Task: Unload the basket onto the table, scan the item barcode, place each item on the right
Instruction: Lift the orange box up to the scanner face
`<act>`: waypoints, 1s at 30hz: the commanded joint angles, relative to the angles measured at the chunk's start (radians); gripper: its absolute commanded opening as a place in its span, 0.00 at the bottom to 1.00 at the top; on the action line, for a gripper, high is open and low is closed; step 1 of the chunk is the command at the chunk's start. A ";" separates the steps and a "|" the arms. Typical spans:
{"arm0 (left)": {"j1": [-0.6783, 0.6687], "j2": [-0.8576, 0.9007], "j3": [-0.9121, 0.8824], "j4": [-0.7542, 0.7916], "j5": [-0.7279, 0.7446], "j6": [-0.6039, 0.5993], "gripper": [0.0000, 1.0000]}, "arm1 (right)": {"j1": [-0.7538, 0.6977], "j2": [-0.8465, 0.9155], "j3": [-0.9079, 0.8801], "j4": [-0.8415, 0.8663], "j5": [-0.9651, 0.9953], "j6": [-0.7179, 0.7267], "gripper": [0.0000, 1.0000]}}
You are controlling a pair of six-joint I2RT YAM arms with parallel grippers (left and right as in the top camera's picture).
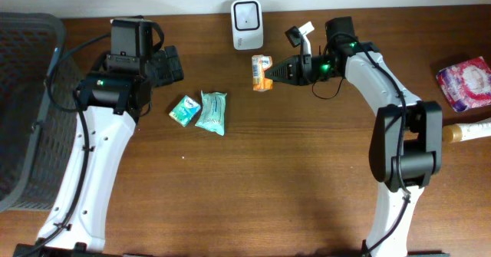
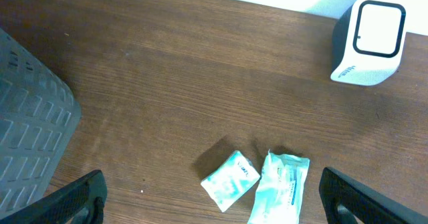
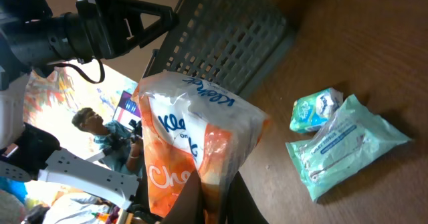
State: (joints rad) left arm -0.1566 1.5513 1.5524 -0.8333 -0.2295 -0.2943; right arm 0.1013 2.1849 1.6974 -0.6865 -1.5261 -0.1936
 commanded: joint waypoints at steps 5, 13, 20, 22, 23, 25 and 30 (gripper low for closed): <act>0.003 -0.006 0.000 0.001 -0.011 0.012 0.99 | 0.031 -0.034 -0.003 0.023 -0.026 -0.008 0.04; 0.003 -0.006 0.000 0.001 -0.011 0.012 0.99 | 0.075 -0.034 -0.003 0.022 0.105 -0.008 0.04; 0.003 -0.006 0.000 0.001 -0.011 0.012 0.99 | 0.088 -0.034 -0.003 0.084 1.106 0.363 0.04; 0.003 -0.006 0.000 0.001 -0.011 0.012 0.99 | 0.086 -0.034 -0.003 0.184 1.081 0.364 0.04; 0.003 -0.006 0.000 0.001 -0.011 0.012 0.99 | 0.087 -0.034 -0.003 0.248 1.056 0.364 0.04; 0.003 -0.006 0.000 0.001 -0.011 0.012 0.99 | 0.088 -0.034 -0.003 0.408 1.167 0.358 0.04; 0.003 -0.006 0.000 0.001 -0.011 0.012 0.99 | 0.133 -0.028 -0.001 0.844 1.471 -0.171 0.04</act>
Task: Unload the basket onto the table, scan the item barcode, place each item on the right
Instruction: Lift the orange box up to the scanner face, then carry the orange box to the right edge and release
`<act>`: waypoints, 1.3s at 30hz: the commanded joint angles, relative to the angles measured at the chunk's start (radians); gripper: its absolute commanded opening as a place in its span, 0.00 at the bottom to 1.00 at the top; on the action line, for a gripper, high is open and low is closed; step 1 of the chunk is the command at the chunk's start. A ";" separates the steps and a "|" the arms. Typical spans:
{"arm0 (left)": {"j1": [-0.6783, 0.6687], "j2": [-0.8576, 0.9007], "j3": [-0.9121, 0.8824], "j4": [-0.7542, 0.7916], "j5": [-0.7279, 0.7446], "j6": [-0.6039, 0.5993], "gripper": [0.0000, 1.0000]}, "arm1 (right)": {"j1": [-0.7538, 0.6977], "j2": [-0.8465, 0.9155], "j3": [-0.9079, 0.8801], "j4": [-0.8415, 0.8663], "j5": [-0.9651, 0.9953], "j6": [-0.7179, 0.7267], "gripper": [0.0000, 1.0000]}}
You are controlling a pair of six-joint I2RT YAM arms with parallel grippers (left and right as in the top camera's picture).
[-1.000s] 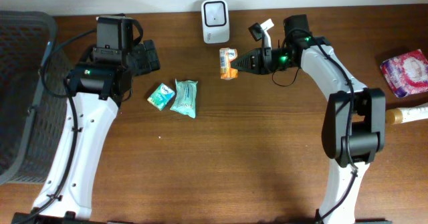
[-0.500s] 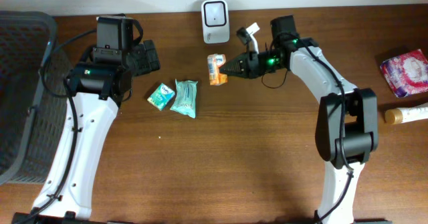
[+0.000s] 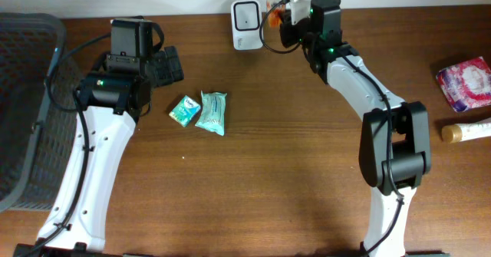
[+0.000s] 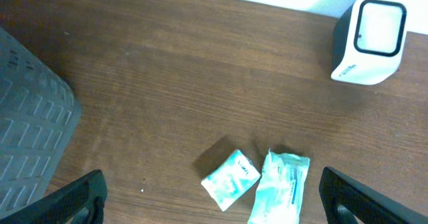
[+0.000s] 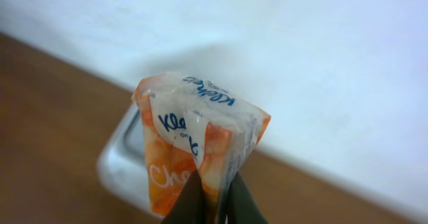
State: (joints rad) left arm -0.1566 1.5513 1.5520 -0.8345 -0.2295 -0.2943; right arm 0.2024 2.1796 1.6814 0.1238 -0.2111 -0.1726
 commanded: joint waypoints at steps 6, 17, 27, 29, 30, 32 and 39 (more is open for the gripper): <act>0.008 -0.006 0.001 0.002 -0.011 0.012 0.99 | 0.069 0.057 0.261 0.073 0.216 -0.296 0.04; 0.009 -0.006 0.001 0.002 -0.011 0.012 0.99 | 0.180 0.318 0.333 0.048 0.338 -1.003 0.04; 0.009 -0.006 0.001 0.002 -0.011 0.012 0.99 | 0.102 0.091 0.333 -0.039 0.502 -0.466 0.04; 0.009 -0.006 0.001 0.002 -0.011 0.012 0.99 | 0.059 0.007 0.333 -0.167 0.719 -0.216 0.04; 0.009 -0.006 0.001 0.002 -0.011 0.012 0.99 | 0.027 -0.029 0.333 -0.274 0.811 -0.044 0.04; 0.009 -0.006 0.001 0.002 -0.011 0.012 0.99 | -0.091 -0.086 0.333 -0.679 0.889 0.367 0.04; 0.009 -0.006 0.001 0.002 -0.011 0.012 0.99 | -0.505 -0.079 0.286 -1.210 0.671 0.754 0.04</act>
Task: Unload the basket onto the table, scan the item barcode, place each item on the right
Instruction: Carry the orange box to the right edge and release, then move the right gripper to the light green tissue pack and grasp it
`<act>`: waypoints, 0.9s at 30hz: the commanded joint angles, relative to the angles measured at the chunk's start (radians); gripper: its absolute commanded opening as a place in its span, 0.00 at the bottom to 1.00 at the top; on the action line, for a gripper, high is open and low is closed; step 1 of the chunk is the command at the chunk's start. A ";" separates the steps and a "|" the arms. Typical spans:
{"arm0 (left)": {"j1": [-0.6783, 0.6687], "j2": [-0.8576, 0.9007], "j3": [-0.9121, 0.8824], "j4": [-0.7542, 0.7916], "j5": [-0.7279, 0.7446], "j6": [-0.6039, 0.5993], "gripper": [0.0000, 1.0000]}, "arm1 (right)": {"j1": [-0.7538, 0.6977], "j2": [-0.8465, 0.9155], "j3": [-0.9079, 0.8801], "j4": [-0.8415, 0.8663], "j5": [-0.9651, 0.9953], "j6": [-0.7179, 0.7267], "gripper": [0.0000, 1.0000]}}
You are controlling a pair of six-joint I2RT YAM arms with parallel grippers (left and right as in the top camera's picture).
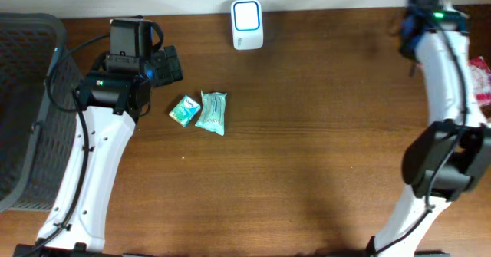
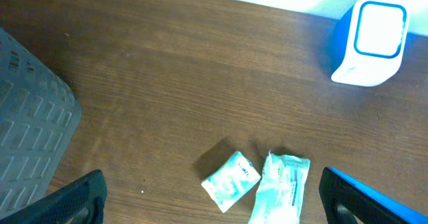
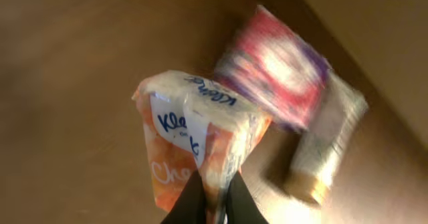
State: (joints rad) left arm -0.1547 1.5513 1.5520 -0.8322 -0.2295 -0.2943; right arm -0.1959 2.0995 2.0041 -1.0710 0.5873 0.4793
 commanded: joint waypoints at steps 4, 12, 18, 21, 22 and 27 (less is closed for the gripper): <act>0.007 -0.006 0.001 0.000 -0.011 0.012 0.99 | -0.261 0.002 -0.208 0.082 -0.285 0.102 0.09; 0.007 -0.006 0.001 0.000 -0.011 0.012 0.99 | -0.254 -0.183 -0.160 -0.048 -0.559 0.015 0.99; 0.007 -0.006 0.001 0.000 -0.011 0.012 0.99 | 0.117 -0.173 -0.164 -0.076 -0.941 0.015 0.99; 0.007 -0.006 0.001 0.000 -0.011 0.012 0.99 | 0.300 -0.128 -0.164 -0.015 -0.866 0.015 0.99; 0.007 -0.006 0.001 0.000 -0.011 0.012 0.99 | 0.354 -0.116 -0.164 0.011 -0.816 0.015 0.99; 0.007 -0.006 0.001 0.000 -0.011 0.012 0.99 | 0.465 -0.111 -0.165 0.056 -0.800 0.015 0.99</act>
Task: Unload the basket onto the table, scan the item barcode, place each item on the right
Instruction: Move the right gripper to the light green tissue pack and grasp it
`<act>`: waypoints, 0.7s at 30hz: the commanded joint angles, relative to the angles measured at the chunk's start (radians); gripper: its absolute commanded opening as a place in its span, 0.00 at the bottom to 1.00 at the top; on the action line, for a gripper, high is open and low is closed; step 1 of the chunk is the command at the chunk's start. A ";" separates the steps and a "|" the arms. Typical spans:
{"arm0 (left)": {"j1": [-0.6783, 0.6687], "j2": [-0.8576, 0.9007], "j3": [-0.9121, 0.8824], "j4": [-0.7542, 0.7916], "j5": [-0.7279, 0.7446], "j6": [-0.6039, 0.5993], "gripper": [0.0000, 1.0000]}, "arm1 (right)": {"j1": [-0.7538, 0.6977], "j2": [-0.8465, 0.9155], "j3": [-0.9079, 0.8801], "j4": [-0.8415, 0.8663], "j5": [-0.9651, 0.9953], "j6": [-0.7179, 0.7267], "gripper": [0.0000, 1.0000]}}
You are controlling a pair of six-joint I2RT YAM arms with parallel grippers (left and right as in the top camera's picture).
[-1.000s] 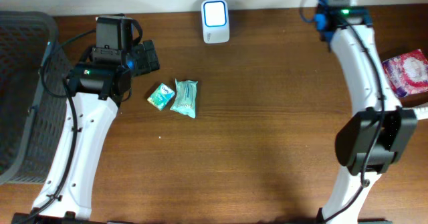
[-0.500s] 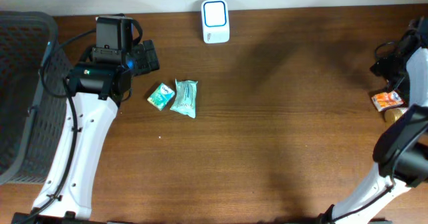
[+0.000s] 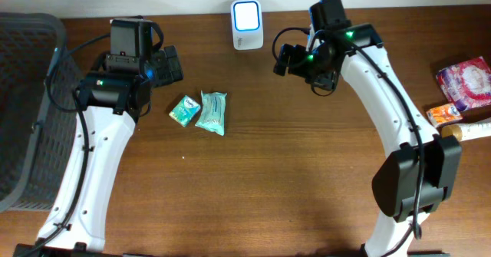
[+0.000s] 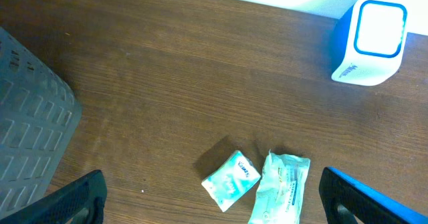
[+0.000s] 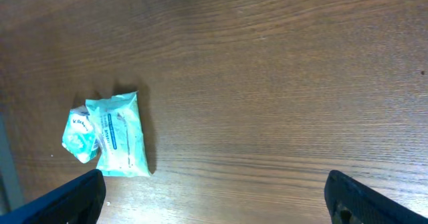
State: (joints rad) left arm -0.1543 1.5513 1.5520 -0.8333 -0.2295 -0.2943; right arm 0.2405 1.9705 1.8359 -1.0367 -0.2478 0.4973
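Note:
The white scanner [image 3: 247,15] stands at the back edge, its window lit; the left wrist view shows the scanner [image 4: 371,40] too. The orange tissue pack [image 3: 443,114] lies on the table at the far right. My right gripper [image 3: 287,58] hovers open and empty just right of the scanner; its fingers [image 5: 67,200] frame bare wood. A small teal pack [image 3: 184,110] and a teal wipes pack [image 3: 211,113] lie left of centre. My left gripper [image 3: 166,65] hangs open above and to the left of them, with nothing between its fingers [image 4: 73,200].
A dark mesh basket [image 3: 27,96] fills the left edge. At the far right lie a pink-patterned pack [image 3: 465,83] and a tube [image 3: 469,130], right by the orange pack. The right wrist view shows the small teal pack [image 5: 80,136] and the wipes pack [image 5: 119,144].
My right gripper held the orange pack at the far right; now the pack lies there by the pink pack, and the gripper is open, back near the scanner. The left arm is unchanged.
My right gripper held the orange tissue pack just right of the scanner, then close against the scanner by the wall. Then it had the pack at the far right. Now the pack lies there and the gripper is empty. The left arm never moved.

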 commanded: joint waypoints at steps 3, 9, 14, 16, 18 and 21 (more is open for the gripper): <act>0.007 -0.006 0.001 0.001 -0.011 0.012 0.99 | 0.087 0.039 0.002 0.082 0.035 0.002 0.99; 0.007 -0.006 0.001 0.001 -0.011 0.012 0.99 | 0.220 0.164 0.002 0.254 -0.013 0.053 0.91; 0.007 -0.006 0.001 0.001 -0.011 0.012 0.99 | 0.285 0.311 0.002 0.373 -0.091 0.193 0.86; 0.007 -0.006 0.001 0.001 -0.011 0.012 0.99 | 0.325 0.359 0.002 0.409 -0.105 0.193 0.83; 0.007 -0.006 0.001 0.001 -0.011 0.012 0.99 | 0.348 0.385 0.002 0.425 -0.103 0.200 0.82; 0.007 -0.006 0.001 0.001 -0.011 0.012 0.99 | 0.348 0.392 0.002 0.383 -0.041 0.199 0.56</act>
State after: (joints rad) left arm -0.1543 1.5513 1.5520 -0.8337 -0.2295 -0.2943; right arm 0.5903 2.3405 1.8355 -0.6277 -0.3420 0.6914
